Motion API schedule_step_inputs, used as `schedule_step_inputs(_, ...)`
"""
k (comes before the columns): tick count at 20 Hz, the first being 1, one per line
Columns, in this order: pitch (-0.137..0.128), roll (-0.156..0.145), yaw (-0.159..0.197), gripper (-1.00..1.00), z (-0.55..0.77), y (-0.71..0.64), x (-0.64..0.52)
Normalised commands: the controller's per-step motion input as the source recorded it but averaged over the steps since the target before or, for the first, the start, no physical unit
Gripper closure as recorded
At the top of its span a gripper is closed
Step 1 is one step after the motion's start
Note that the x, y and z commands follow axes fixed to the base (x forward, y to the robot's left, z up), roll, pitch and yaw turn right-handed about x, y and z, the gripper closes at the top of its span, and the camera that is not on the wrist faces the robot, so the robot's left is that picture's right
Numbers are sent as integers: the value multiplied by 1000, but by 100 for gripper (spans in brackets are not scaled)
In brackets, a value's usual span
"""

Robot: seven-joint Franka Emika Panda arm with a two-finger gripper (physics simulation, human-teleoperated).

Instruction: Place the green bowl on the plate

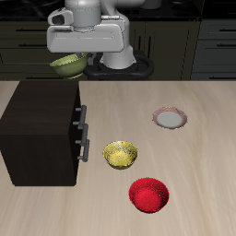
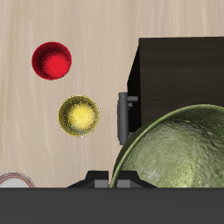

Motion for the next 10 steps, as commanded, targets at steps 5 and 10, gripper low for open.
schedule_step_inputs(5,3,-20,-42,100,-70,513,-184)
schedule_step_inputs(10,-50,-44,34,100,-2,518,-359)
